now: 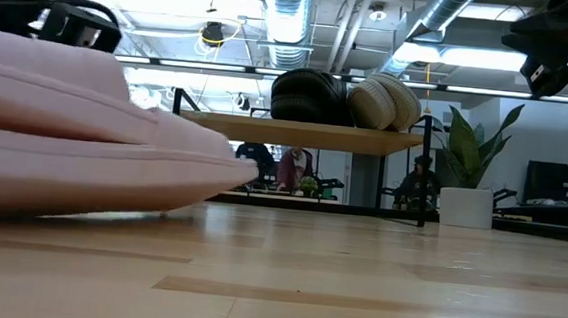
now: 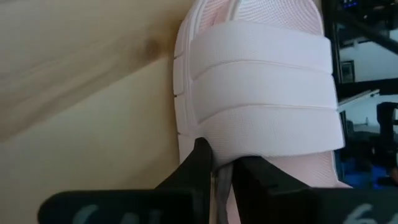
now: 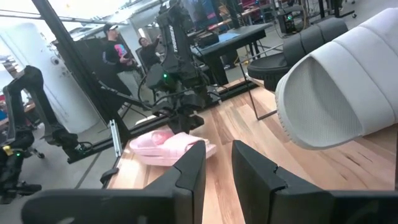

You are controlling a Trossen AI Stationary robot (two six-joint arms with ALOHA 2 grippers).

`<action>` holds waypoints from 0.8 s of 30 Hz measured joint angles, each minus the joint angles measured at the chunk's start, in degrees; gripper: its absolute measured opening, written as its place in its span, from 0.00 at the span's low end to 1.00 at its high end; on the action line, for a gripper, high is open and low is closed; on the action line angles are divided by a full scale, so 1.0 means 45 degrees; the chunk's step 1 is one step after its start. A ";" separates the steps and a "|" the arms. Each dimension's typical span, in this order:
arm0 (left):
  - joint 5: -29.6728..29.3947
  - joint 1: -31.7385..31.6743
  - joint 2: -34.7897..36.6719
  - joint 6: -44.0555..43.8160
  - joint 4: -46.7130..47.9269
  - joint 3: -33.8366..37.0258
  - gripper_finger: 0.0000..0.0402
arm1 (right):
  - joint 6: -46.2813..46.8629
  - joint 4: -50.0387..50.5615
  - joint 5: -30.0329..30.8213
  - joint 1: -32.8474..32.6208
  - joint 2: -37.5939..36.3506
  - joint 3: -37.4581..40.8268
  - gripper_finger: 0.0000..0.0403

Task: Pick and place slides into the shelf
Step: Put the pink pair of slides on the shelf

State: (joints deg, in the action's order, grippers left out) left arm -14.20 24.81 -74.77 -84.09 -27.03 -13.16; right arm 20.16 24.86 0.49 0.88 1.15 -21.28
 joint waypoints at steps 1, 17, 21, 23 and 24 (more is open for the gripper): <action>-0.0094 -0.0004 -0.0008 0.0129 0.0039 -0.0121 0.06 | 0.0000 0.0000 0.0000 0.0001 0.0000 0.0000 0.17; -0.0661 -0.0755 0.1256 0.2100 0.1508 -0.1800 0.06 | -0.0024 0.0098 0.0000 0.0001 0.0000 0.0000 0.17; -0.1780 -0.1009 0.2796 0.3038 0.3857 -0.2710 0.06 | -0.0044 0.0134 -0.0013 0.0001 -0.0005 0.0000 0.17; -0.2487 -0.1109 0.3531 0.3563 0.5030 -0.3269 0.06 | -0.0044 0.0228 -0.0039 0.0001 0.0000 0.0000 0.17; -0.2846 -0.1162 0.3871 0.3842 0.5633 -0.3554 0.06 | -0.0044 0.0228 -0.0039 0.0001 0.0000 0.0000 0.17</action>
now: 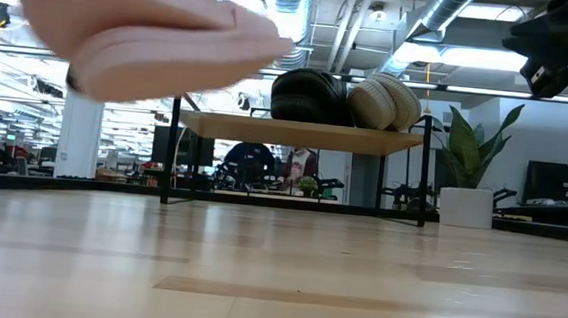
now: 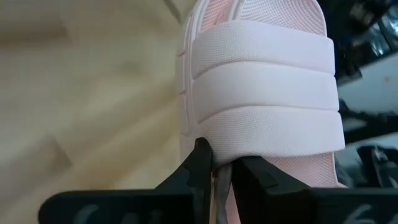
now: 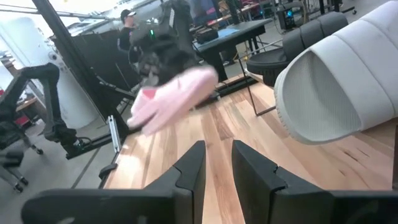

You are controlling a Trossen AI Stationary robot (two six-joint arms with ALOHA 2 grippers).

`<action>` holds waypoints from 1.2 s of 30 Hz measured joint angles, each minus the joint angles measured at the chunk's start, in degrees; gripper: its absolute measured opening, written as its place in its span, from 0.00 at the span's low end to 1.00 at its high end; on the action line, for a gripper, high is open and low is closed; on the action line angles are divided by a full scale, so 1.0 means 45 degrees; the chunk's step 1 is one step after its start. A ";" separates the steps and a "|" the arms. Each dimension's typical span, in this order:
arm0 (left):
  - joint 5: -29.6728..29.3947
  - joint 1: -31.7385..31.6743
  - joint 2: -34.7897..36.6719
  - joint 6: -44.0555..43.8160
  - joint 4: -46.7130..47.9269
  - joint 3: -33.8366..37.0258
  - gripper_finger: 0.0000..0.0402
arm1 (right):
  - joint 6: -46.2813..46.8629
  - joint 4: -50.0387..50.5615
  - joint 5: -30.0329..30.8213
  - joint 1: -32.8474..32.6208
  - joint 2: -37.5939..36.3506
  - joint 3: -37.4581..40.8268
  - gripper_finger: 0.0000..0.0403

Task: Pick and place slides into the shelf
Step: Put the pink pair of slides on the shelf

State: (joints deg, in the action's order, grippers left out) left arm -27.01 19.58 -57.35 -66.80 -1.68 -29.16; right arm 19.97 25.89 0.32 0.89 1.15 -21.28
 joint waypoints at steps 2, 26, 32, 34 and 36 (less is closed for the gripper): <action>-0.0684 -0.0097 0.0584 0.0501 0.1125 -0.0674 0.06 | -0.0002 0.0020 -0.0005 -0.0001 0.0000 0.0000 0.17; -0.1487 -0.4580 0.1328 0.2690 0.5437 -0.4554 0.06 | 0.0000 0.0102 -0.0015 0.0000 -0.0005 0.0000 0.17; -0.0890 -0.6283 0.1253 0.4075 0.5371 -0.5717 0.06 | 0.0001 0.0102 -0.0059 -0.0001 -0.0005 0.0000 0.17; -0.0541 -0.6873 0.1097 0.4452 0.5444 -0.6106 0.06 | 0.0000 0.0102 -0.0061 0.0000 -0.0002 0.0000 0.17; -0.0083 -0.7475 0.0840 0.4777 0.5646 -0.6496 0.06 | 0.0000 0.0107 -0.0058 0.0000 -0.0004 0.0000 0.17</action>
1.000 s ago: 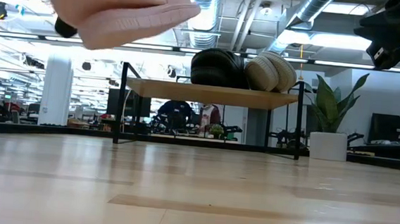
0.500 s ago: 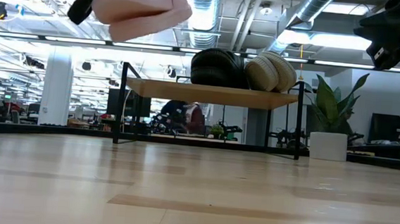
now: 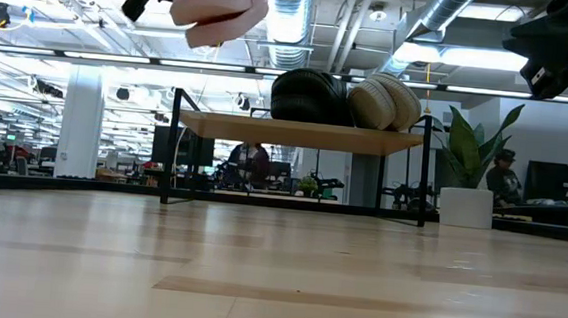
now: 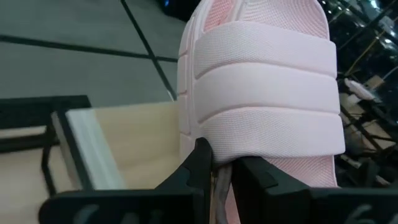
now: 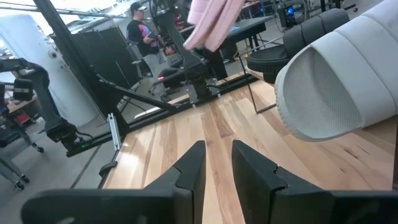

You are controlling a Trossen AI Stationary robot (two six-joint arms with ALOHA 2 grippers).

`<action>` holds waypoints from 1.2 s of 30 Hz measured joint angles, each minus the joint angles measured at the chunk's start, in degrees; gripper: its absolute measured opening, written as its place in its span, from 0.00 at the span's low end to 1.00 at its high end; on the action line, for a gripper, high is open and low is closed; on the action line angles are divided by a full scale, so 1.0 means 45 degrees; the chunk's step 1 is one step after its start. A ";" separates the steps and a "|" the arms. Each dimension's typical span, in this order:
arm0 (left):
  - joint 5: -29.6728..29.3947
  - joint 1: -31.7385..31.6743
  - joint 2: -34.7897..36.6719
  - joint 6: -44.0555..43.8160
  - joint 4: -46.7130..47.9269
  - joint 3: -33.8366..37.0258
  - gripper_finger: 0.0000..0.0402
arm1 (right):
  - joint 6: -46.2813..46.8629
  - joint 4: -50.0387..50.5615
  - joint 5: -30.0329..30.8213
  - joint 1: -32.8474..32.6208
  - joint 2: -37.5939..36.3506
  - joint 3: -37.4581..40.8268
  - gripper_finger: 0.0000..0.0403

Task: Pick and place slides into the shelf
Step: Put the pink pair of slides on the shelf

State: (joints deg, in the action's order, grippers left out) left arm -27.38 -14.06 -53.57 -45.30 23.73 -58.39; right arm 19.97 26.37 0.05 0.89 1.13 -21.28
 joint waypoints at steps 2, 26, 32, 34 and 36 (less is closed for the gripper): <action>0.0791 -0.0621 -0.0363 0.0137 -0.0076 -0.0371 0.06 | 0.0003 0.0005 -0.0005 -0.0005 -0.0001 0.0000 0.17; 0.4730 -0.5208 -0.3981 -0.0239 0.2329 -0.2648 0.06 | 0.0005 0.0072 -0.0005 -0.0010 -0.0001 0.0000 0.17; 0.4976 -0.5218 -0.3976 -0.0801 0.2244 -0.2648 0.06 | 0.0005 0.0120 -0.0005 -0.0010 0.0001 0.0000 0.17; 0.4976 -0.5202 -0.3976 -0.0927 0.2243 -0.2648 0.06 | 0.0005 0.0131 -0.0005 -0.0010 0.0001 0.0000 0.17; 0.4870 -0.5101 -0.3986 -0.1048 0.2260 -0.2648 0.06 | 0.0005 0.0131 -0.0005 -0.0010 -0.0001 0.0000 0.17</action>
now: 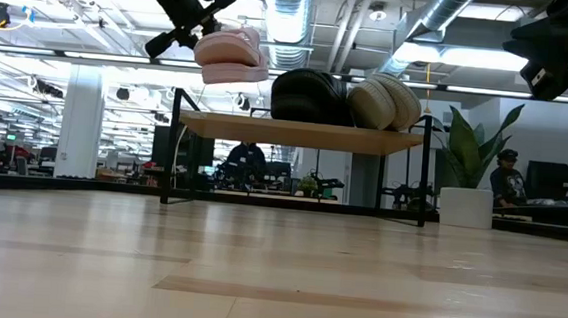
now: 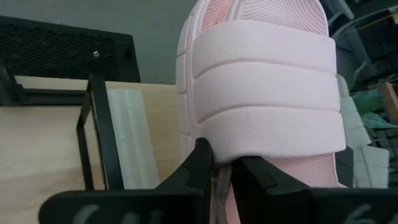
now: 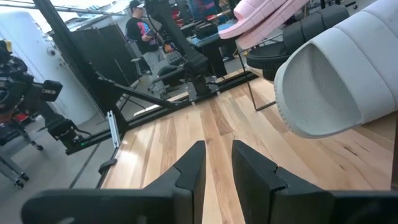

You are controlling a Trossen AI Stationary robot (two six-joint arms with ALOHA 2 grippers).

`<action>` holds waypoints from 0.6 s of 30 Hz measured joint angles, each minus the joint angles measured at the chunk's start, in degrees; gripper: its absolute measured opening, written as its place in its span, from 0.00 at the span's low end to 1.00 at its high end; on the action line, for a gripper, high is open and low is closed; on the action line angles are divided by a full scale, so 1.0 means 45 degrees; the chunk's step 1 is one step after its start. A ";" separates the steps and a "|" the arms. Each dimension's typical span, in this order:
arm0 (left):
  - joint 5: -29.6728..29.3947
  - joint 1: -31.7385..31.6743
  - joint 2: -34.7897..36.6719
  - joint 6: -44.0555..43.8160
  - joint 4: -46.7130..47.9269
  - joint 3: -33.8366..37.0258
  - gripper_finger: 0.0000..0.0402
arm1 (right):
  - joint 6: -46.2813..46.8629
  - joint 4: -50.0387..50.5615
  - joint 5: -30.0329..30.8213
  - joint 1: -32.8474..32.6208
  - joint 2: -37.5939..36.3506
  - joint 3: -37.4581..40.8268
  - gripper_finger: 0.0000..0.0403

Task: Pick and place slides into the shelf
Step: Put the pink pair of slides on the shelf

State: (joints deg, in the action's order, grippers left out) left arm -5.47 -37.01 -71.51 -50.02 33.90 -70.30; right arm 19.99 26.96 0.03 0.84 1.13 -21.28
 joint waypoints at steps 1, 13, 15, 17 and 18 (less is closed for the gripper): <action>-0.0135 0.0062 -0.0046 -0.0034 0.0011 0.0000 0.06 | 0.0000 0.0000 0.0000 0.0000 0.0000 0.0000 0.17; -0.0518 0.0573 -0.0806 -0.0053 0.0333 0.0028 0.06 | 0.0000 0.0005 0.0005 0.0000 0.0000 0.0000 0.17; -0.0542 0.0567 -0.0806 -0.0033 0.0388 0.0024 0.06 | 0.0000 0.0005 0.0000 0.0000 0.0005 0.0000 0.17; -0.0620 0.0563 -0.0811 -0.0047 0.0462 0.0024 0.06 | 0.0000 0.0006 0.0005 0.0000 0.0002 0.0000 0.17; -0.0645 0.0567 -0.0811 -0.0048 0.0509 0.0024 0.06 | 0.0000 0.0005 0.0000 0.0000 0.0000 0.0000 0.17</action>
State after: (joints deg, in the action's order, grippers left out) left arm -8.37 -34.46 -75.16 -50.24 36.19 -70.19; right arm 19.99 26.98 0.03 0.84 1.13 -21.28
